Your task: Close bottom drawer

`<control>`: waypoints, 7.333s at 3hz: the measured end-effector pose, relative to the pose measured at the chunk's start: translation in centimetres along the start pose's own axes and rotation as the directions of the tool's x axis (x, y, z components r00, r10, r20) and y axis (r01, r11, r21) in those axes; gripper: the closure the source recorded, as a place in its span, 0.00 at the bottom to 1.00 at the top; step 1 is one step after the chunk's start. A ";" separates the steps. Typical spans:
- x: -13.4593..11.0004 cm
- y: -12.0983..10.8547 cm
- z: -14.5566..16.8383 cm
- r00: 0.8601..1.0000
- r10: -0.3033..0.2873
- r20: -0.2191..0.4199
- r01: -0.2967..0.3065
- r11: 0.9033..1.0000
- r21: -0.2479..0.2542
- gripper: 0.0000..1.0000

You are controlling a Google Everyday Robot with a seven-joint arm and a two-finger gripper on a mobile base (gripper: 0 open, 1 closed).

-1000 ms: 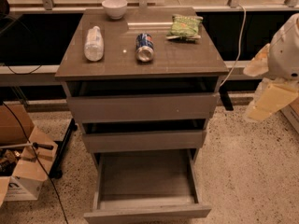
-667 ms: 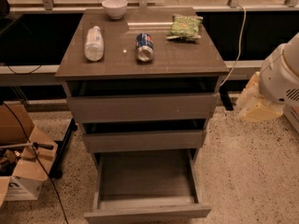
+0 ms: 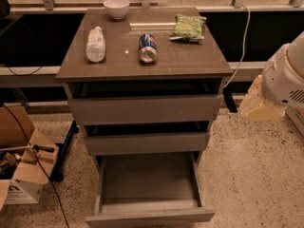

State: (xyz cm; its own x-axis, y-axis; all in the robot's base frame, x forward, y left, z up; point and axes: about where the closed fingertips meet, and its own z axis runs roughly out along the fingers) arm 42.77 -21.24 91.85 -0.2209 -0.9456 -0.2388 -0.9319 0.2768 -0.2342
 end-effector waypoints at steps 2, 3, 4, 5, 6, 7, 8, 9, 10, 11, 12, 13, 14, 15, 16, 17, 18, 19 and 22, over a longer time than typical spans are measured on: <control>-3.3 2.7 9.2 0.985 0.002 0.172 0.021 0.990 -0.136 1.00; -4.8 4.1 15.9 0.957 0.038 0.286 0.021 0.979 -0.202 1.00; -3.8 5.2 22.1 0.948 0.132 0.289 -0.036 0.948 -0.316 1.00; -3.6 5.5 23.2 0.947 0.143 0.289 -0.039 0.940 -0.339 1.00; -4.5 6.5 25.6 0.928 0.146 0.342 -0.018 0.937 -0.349 1.00; -4.6 7.3 29.7 0.906 0.180 0.384 -0.026 0.927 -0.374 1.00; -4.2 7.8 34.3 0.890 0.210 0.404 -0.032 0.914 -0.404 1.00; -2.5 8.2 38.9 0.879 0.252 0.405 -0.048 0.891 -0.451 1.00; 1.0 9.2 43.7 0.850 0.335 0.406 -0.098 0.858 -0.504 1.00; 1.0 11.0 45.7 0.843 0.362 0.397 -0.099 0.832 -0.546 1.00; 0.5 11.0 45.9 0.863 0.339 0.375 -0.097 0.840 -0.534 1.00; 1.4 11.9 49.4 0.919 0.301 0.253 -0.147 0.859 -0.490 1.00; 2.9 12.3 52.2 0.933 0.297 0.205 -0.176 0.870 -0.461 1.00; 6.5 12.8 55.4 0.928 0.334 0.166 -0.228 0.860 -0.457 1.00; 10.6 14.0 58.3 0.902 0.412 0.130 -0.307 0.824 -0.477 1.00; 14.6 16.0 60.8 0.862 0.499 0.090 -0.394 0.770 -0.502 1.00; 18.3 17.8 63.4 0.792 0.605 0.078 -0.479 0.697 -0.534 1.00; 18.3 18.1 64.3 0.780 0.621 0.079 -0.490 0.685 -0.539 1.00; 17.9 18.2 70.6 0.711 0.701 0.055 -0.561 0.613 -0.556 1.00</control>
Offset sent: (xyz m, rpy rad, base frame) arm 0.0157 0.0979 -0.1550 0.3238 0.1428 0.1500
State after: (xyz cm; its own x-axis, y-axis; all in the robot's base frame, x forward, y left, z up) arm 42.11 -21.09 16.76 -0.7945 -0.4694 -0.3853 -0.6073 0.6055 0.5144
